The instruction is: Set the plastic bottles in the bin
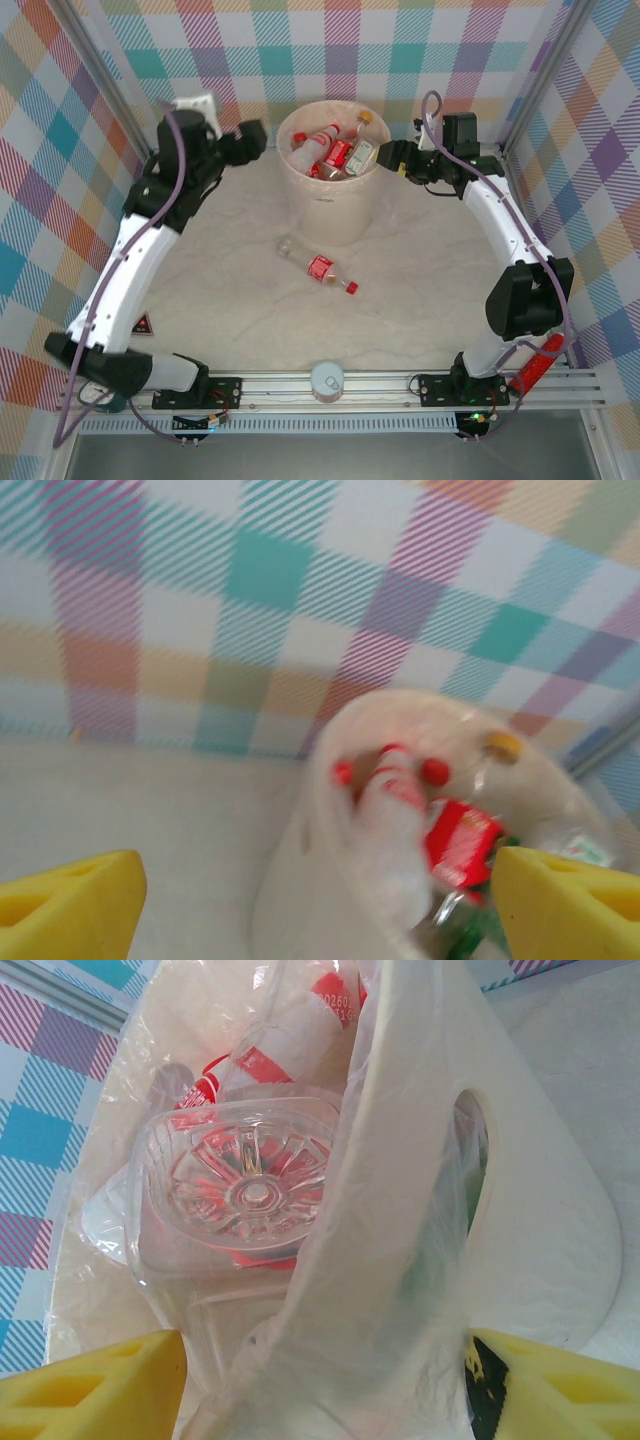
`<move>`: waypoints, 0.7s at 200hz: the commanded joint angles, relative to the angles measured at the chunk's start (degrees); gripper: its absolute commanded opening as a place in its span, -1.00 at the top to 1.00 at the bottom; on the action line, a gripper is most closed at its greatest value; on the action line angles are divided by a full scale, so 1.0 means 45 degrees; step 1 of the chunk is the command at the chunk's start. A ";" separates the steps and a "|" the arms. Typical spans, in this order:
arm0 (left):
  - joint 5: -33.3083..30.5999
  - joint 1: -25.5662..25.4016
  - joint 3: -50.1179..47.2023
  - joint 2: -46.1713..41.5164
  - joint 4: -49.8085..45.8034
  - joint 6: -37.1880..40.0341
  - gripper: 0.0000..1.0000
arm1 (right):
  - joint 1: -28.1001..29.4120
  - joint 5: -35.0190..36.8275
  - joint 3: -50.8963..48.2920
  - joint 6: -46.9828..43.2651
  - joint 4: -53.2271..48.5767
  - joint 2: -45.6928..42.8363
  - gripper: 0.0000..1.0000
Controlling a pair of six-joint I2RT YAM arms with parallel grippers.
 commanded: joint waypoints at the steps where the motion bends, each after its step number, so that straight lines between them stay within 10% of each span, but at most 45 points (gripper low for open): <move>1: 0.0635 0.0519 -0.2713 -0.0593 -0.0482 -0.2795 -0.78 | 0.0063 -0.0007 0.0357 -0.0498 -0.0352 -0.0294 -0.45; 57: 0.4152 0.0496 -0.8030 -0.0223 0.2809 -0.8117 -0.81 | 0.0073 0.0185 0.0414 -0.0835 -0.0623 -0.0253 -0.46; 140: 0.3923 -0.1381 -0.8945 0.2745 0.4907 -1.1829 -0.69 | 0.0066 0.0386 0.0231 -0.0872 -0.0582 -0.0218 -0.46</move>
